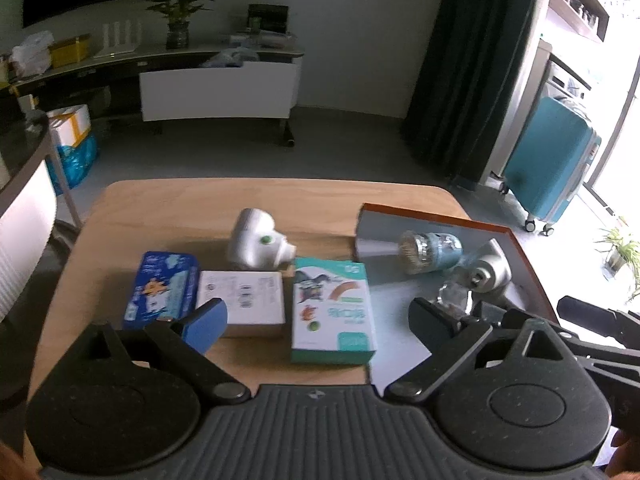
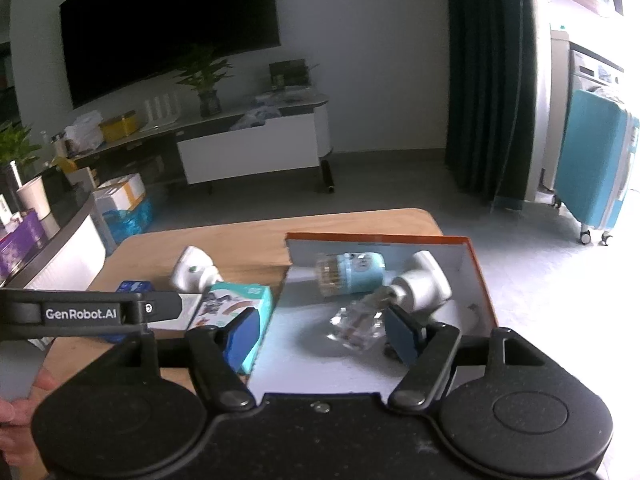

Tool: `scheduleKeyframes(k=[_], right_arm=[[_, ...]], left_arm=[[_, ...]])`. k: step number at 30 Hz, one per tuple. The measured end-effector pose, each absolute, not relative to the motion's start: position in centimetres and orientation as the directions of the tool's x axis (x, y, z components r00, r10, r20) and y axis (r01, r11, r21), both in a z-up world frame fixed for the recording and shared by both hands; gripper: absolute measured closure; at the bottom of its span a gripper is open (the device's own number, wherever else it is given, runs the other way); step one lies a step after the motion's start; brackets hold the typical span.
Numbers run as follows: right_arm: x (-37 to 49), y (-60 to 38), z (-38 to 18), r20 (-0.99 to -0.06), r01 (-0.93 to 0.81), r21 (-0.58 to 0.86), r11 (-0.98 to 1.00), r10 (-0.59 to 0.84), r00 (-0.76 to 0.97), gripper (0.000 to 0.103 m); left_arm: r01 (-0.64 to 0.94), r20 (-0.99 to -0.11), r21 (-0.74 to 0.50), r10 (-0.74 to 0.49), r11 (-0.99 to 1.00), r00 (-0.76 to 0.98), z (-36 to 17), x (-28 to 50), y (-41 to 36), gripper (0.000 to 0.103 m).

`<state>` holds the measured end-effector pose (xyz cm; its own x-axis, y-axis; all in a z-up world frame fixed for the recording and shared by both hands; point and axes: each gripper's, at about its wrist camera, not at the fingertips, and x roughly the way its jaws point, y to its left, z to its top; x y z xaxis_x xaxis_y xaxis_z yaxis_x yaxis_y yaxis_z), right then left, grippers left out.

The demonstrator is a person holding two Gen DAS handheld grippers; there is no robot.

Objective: Organize rigid objects
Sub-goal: 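Withdraw both grippers from the tray toward the boxes on the table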

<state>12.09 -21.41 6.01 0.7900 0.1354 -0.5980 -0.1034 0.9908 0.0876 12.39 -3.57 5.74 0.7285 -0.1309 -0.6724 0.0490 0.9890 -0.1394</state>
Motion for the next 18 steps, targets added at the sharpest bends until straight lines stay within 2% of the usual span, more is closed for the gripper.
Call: scheduleKeyframes(k=[18], right_arm=[[12.4, -16.3, 5.8, -0.619, -0.203, 0.063, 0.977, 0.198, 0.760, 0.020]], left_arm=[[-0.061, -0.668, -0.177, -0.075, 0.982, 0.740, 5.1, 10.1, 2.2, 0.003]])
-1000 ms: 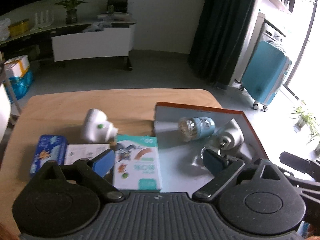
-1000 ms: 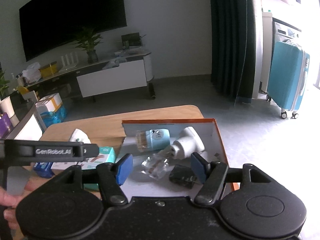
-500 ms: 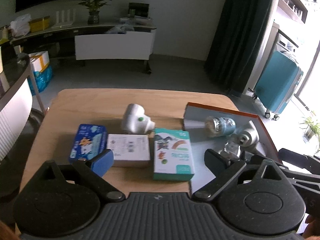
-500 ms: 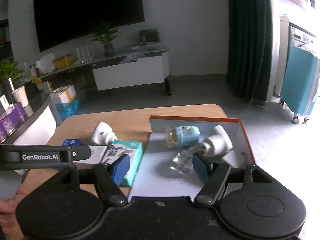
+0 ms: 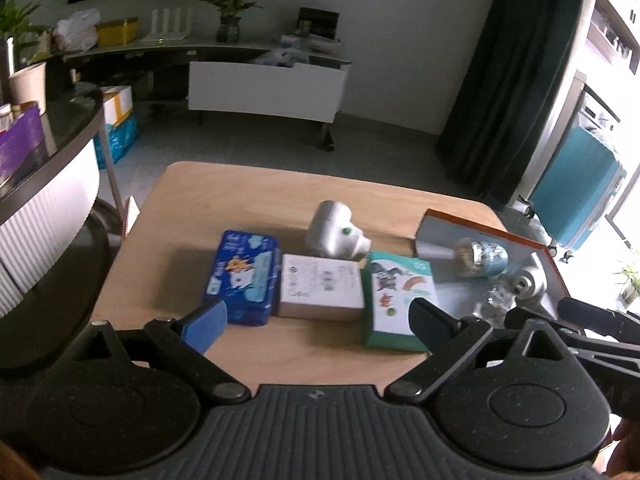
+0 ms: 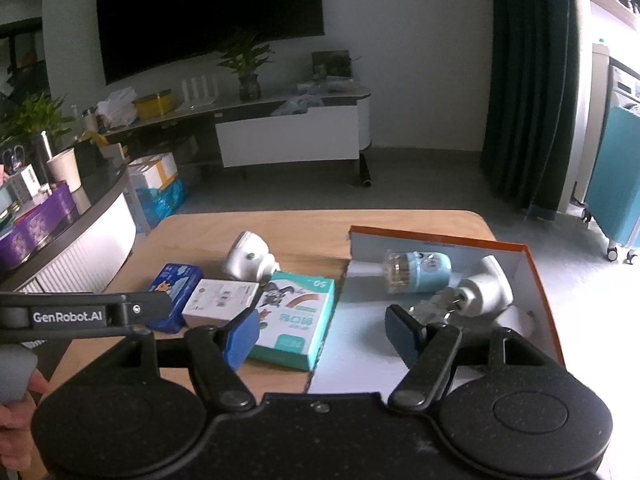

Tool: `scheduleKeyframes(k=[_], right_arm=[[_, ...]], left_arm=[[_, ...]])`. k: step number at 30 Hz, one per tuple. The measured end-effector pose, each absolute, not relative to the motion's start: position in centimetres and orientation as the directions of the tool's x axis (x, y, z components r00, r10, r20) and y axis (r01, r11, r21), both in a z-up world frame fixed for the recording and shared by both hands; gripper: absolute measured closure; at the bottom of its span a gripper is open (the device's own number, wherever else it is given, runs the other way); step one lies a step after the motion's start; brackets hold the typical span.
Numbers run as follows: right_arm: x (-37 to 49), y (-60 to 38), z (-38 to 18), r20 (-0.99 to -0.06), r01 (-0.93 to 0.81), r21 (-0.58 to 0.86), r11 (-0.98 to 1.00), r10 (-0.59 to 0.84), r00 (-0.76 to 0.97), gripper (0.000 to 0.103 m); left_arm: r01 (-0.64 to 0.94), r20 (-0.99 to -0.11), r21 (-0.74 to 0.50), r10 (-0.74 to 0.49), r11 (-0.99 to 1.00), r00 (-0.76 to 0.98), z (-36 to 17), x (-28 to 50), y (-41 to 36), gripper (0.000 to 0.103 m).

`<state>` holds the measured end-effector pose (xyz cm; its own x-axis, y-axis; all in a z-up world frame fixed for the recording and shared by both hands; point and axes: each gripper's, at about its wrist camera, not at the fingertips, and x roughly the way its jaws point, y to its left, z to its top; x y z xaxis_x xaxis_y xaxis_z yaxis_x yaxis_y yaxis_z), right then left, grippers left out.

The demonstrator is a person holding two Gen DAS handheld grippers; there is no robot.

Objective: Organize rigid objects
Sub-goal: 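Withdraw both grippers from the tray toward the boxes on the table, then grasp the blue tin box with left gripper while right grasps green bandage box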

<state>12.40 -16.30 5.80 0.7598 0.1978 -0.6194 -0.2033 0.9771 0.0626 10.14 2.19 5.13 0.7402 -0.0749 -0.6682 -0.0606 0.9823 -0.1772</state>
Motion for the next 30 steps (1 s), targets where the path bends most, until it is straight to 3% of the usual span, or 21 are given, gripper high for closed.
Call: scheduleKeyframes(k=[22, 30], right_arm=[[13.1, -14.7, 3.5, -0.665, -0.234, 0.069, 0.970, 0.220, 0.714, 0.020], [13.4, -15.1, 3.0, -0.672, -0.221, 0.072, 0.973, 0.211, 0.710, 0.020]], left_arm=[[-0.203, -0.721, -0.175, 0.014, 0.963, 0.693, 1.5, 10.8, 7.7, 0.002], [-0.165, -0.725, -0.121, 0.026, 0.979, 0.688, 0.2, 14.2, 7.4, 0.002]])
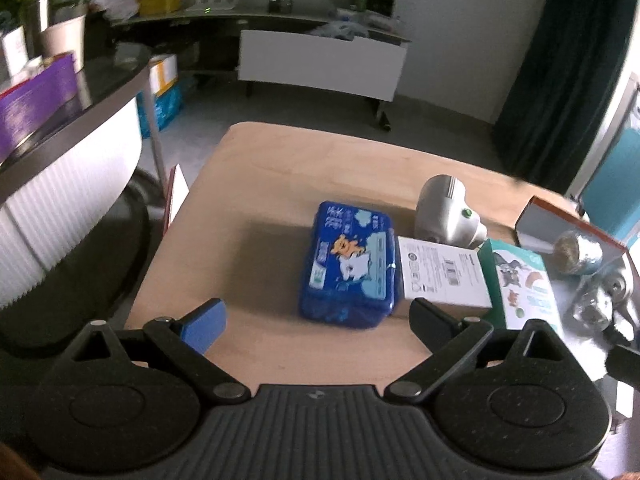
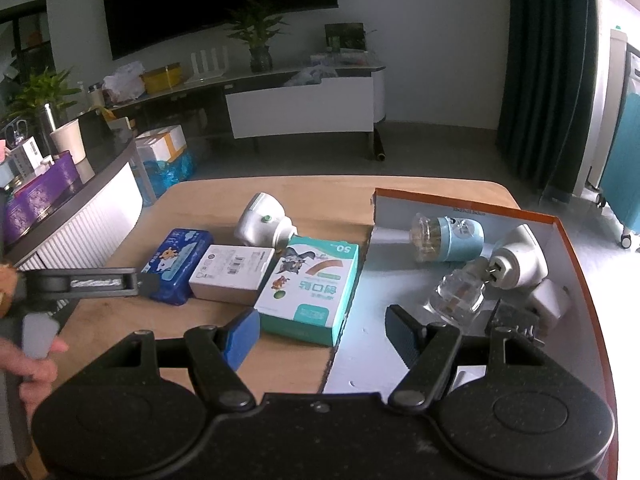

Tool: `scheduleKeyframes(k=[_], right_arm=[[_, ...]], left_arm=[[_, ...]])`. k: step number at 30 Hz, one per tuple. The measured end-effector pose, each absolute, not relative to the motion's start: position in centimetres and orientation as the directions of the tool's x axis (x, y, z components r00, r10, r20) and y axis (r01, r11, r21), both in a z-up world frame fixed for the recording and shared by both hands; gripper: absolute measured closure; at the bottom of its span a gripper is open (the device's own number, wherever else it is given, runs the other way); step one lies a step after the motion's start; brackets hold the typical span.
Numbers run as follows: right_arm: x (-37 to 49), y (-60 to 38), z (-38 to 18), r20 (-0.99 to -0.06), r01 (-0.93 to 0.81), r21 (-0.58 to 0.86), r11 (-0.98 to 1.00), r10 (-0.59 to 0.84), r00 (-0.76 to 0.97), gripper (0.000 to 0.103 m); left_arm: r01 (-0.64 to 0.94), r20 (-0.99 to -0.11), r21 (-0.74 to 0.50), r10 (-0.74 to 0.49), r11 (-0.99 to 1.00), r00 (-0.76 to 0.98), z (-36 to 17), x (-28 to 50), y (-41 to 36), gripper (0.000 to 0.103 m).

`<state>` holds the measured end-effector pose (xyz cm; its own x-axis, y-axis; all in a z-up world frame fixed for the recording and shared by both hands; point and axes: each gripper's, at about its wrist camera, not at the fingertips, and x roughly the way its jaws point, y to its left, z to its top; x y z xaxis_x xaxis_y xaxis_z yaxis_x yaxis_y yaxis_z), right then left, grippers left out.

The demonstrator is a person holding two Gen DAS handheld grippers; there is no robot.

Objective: Organize rigid objects
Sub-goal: 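Grasp the blue tin box with left gripper while right grasps green bandage box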

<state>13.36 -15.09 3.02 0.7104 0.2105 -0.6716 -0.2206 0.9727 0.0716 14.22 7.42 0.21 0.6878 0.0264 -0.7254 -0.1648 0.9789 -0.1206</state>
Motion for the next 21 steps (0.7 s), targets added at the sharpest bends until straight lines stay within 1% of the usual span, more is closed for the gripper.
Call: scheduleKeyframes(k=[4, 6, 12, 15, 16, 17, 18, 19, 21], right_arm=[[13.6, -15.3, 2.8, -0.675, -0.214, 0.069, 0.974, 0.203, 0.709, 0.020], [13.9, -15.4, 2.6, -0.679, -0.207, 0.067, 0.976, 0.197, 0.708, 0.020], [14.7, -15.6, 1.5, -0.700, -0.193, 0.070, 0.979, 0.186, 0.690, 0.020], [15.2, -15.4, 1.0, -0.712, -0.186, 0.081, 0.979, 0.188, 0.676, 0.020], [15.5, -15.2, 0.8, -0.716, -0.184, 0.084, 0.979, 0.188, 0.672, 0.020], [15.8, -15.0, 0.7, -0.720, -0.186, 0.085, 0.979, 0.189, 0.668, 0.020], [16.1, -14.8, 0.5, -0.723, -0.184, 0.086, 0.979, 0.188, 0.664, 0.020], [16.5, -14.4, 0.4, -0.726, -0.182, 0.088, 0.979, 0.188, 0.661, 0.020], [17.3, -13.8, 0.2, -0.730, -0.179, 0.099, 0.979, 0.193, 0.656, 0.018]], left_arm=[[-0.136, -0.723, -0.089, 0.030, 0.987, 0.690, -0.7, 15.9, 7.1, 0.002], [-0.139, -0.726, -0.061, 0.052, 0.988, 0.686, -1.2, 16.6, 7.0, 0.002], [-0.117, -0.744, -0.027, 0.058, 0.993, 0.666, -2.5, 18.5, 7.1, 0.003], [-0.109, -0.737, -0.007, 0.068, 0.994, 0.672, -2.8, 19.0, 7.1, 0.007], [-0.104, -0.732, 0.006, 0.075, 0.995, 0.677, -2.7, 19.2, 7.0, 0.012], [-0.099, -0.723, 0.012, 0.077, 0.995, 0.686, -2.7, 19.1, 6.9, 0.021], [-0.089, -0.715, 0.013, 0.072, 0.996, 0.696, -2.6, 19.1, 6.9, 0.026], [-0.081, -0.707, 0.014, 0.068, 0.997, 0.704, -2.6, 18.9, 6.8, 0.040], [-0.074, -0.703, 0.004, 0.055, 0.997, 0.709, -2.4, 18.7, 6.8, 0.041]])
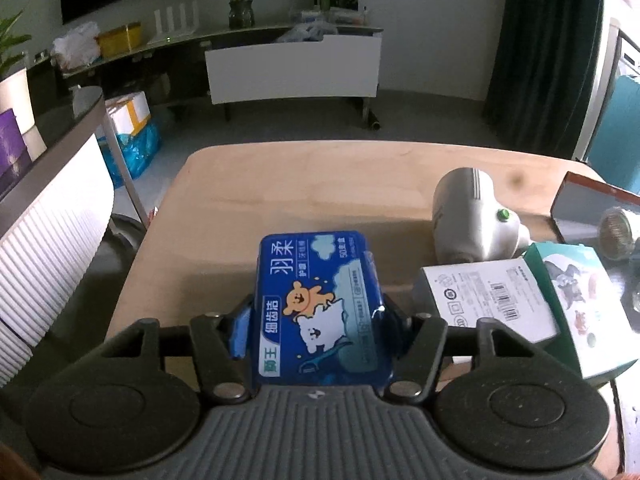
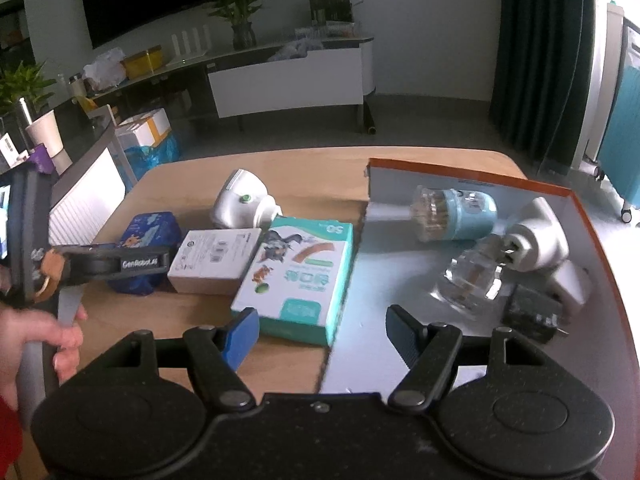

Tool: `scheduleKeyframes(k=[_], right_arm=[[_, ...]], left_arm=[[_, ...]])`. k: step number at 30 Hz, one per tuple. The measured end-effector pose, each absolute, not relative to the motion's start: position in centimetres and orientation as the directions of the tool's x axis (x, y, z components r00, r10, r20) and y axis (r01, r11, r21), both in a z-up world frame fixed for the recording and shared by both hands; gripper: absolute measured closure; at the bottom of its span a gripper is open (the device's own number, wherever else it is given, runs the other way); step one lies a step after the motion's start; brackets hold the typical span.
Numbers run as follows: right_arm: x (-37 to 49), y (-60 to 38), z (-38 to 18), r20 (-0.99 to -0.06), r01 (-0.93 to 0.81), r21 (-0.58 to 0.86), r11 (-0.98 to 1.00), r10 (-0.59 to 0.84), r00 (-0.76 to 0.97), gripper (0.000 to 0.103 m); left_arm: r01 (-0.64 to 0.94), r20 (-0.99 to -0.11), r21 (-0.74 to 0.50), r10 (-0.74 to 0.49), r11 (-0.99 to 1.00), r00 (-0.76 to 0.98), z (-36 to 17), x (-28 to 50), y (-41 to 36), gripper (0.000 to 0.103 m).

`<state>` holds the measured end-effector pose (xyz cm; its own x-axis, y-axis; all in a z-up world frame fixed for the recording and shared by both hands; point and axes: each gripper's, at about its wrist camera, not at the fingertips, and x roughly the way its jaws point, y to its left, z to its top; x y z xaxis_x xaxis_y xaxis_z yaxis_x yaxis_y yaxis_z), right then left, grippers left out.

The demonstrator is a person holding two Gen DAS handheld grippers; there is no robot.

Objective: Organize rigid objects
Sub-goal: 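Grasp the blue tin box with left gripper while right grasps green bandage box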

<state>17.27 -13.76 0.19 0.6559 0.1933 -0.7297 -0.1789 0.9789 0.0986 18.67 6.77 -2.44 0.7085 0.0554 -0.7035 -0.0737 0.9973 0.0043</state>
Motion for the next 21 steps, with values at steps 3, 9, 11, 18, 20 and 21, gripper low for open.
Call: scheduleKeyframes(k=[3, 9, 11, 18, 20, 21], right_arm=[[18.6, -12.6, -0.2, -0.740, -0.170, 0.104, 0.980, 0.190, 0.645, 0.014], [21.4, -10.3, -1.6, -0.784, -0.185, 0.041, 0.982, 0.146, 0.603, 0.010], [22.4, -10.0, -2.3, -0.802, -0.175, 0.028, 0.984, 0.126, 0.584, 0.010], [23.8, -9.9, -3.4, -0.798, -0.166, 0.045, 0.985, 0.135, 0.587, 0.015], [23.0, -9.6, -3.0, -0.786, -0.191, 0.040, 0.981, 0.148, 0.600, 0.019], [22.4, -9.6, -2.8, -0.777, -0.197, 0.037, 0.980, 0.152, 0.611, 0.020]], left_arm=[[-0.070, -0.701, -0.040, 0.022, 0.997, 0.713, -2.1, 17.7, 7.0, 0.041], [-0.090, -0.683, -0.091, 0.004, 0.992, 0.730, -1.1, 14.9, 7.3, 0.041], [-0.088, -0.680, -0.102, -0.005, 0.991, 0.734, -0.8, 13.9, 7.4, 0.041], [-0.098, -0.685, -0.126, -0.015, 0.987, 0.729, -0.9, 12.7, 7.7, 0.041], [-0.100, -0.685, -0.134, -0.019, 0.986, 0.728, -0.7, 12.6, 7.6, 0.041], [-0.099, -0.683, -0.132, -0.018, 0.986, 0.730, -0.6, 12.4, 7.5, 0.041]])
